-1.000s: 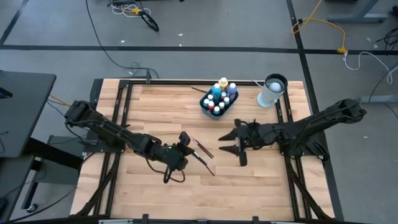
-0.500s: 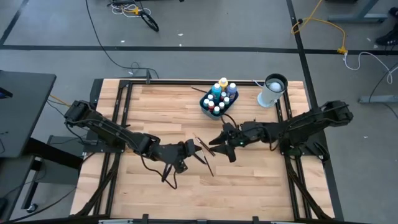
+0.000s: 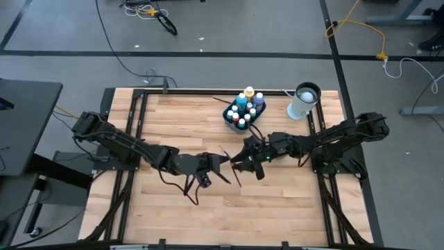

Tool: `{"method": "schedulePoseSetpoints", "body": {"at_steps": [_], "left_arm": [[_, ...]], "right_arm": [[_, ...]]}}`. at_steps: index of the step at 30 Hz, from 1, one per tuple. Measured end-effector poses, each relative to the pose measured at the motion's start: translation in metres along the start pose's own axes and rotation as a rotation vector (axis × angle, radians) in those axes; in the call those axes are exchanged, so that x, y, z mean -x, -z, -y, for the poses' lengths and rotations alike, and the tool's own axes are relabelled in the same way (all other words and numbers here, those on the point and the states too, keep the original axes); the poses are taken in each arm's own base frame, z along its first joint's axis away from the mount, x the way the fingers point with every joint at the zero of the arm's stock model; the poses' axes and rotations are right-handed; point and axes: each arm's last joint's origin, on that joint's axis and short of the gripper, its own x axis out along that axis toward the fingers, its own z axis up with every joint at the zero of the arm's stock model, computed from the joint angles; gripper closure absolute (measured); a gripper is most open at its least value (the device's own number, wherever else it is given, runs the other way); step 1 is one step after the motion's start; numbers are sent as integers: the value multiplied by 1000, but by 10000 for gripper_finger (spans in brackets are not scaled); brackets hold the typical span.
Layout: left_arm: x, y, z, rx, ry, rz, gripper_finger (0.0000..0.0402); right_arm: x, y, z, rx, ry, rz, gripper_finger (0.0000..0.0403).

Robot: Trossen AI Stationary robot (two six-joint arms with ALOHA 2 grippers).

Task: Pick & Place Paint Supplies
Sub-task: Put the silver paint brush into the blue cup

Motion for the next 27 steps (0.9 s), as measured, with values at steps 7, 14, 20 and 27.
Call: {"method": "schedulePoseSetpoints", "body": {"at_steps": [7,14,20,27], "left_arm": [[-5,8,-1,-33,-13,-28,399],[-5,9,-3,83,-27,-26,378],[-5,10,-2,258,-26,-34,359],[-5,11,-2,619,-39,-78,346]], "right_arm": [[0,-2,1,49,12,21,280],[1,-2,0,110,-28,-1,388],[1,-2,-2,108,-79,-23,378],[26,-24,-12,232,-142,-38,389]]}}
